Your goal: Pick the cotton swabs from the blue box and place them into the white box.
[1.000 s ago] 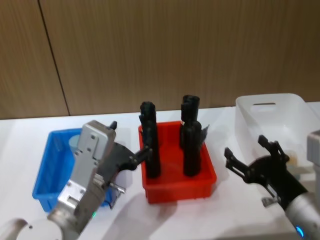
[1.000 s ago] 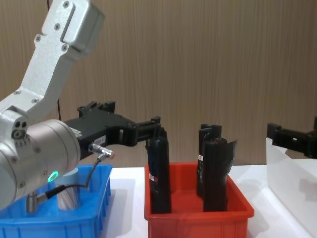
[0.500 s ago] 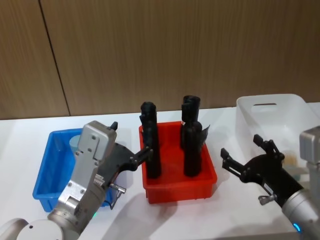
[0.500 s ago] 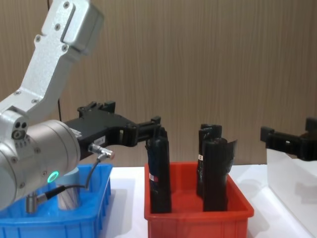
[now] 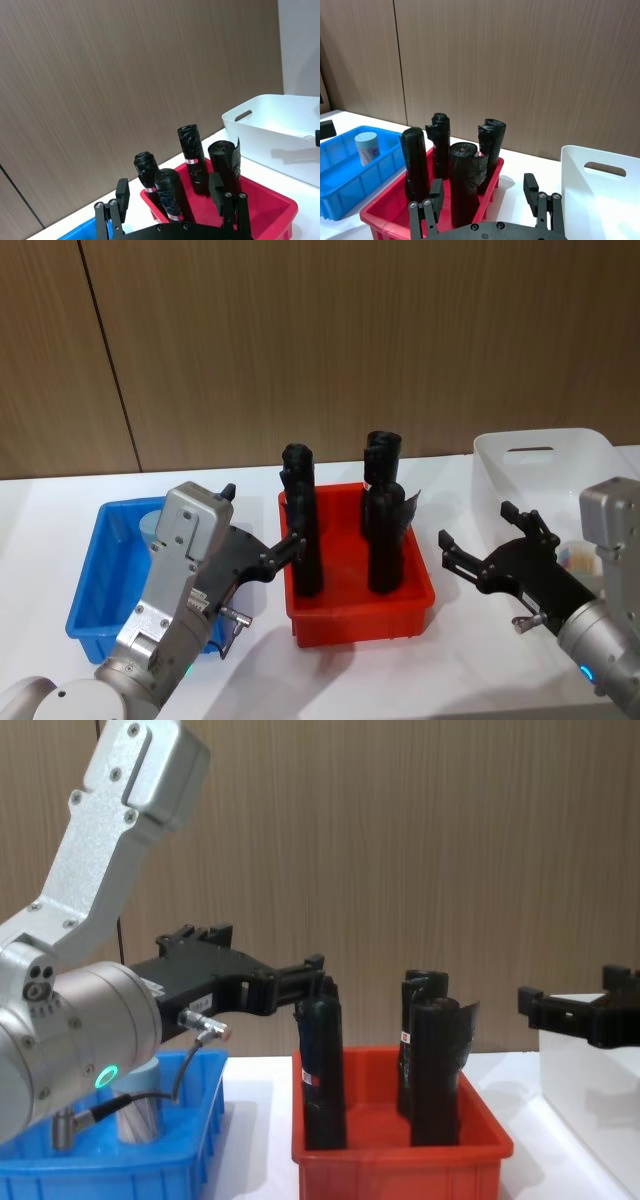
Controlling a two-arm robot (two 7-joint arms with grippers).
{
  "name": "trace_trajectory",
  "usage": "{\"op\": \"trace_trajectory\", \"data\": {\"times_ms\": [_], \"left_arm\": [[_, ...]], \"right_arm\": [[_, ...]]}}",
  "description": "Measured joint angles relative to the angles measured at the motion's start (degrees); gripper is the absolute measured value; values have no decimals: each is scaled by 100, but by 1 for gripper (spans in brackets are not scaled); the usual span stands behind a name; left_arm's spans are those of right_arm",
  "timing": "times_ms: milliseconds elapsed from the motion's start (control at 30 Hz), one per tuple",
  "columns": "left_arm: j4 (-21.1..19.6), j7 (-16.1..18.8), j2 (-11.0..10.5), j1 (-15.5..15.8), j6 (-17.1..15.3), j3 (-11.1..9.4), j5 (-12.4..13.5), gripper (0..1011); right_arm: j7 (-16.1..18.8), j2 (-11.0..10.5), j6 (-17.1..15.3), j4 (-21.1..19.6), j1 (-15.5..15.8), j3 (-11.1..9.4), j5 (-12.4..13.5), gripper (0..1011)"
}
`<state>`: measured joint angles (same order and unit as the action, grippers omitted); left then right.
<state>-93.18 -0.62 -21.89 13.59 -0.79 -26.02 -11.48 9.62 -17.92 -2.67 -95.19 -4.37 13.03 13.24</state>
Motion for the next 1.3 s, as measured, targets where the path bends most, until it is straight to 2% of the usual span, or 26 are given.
{"op": "trace_trajectory", "data": {"times_ms": [633, 933, 1300], "left_arm": [[0, 0, 0, 0, 0, 0, 0, 1004], [0, -1, 0, 0, 0, 0, 0, 1004], [0, 0, 0, 0, 0, 0, 0, 1004]], "right_arm": [[235, -7, 3, 104, -78, -27, 27, 1002], [509, 8, -10, 264, -240, -34, -14, 1002], [892, 82, -88, 549, -550, -3, -203, 1002]]}}
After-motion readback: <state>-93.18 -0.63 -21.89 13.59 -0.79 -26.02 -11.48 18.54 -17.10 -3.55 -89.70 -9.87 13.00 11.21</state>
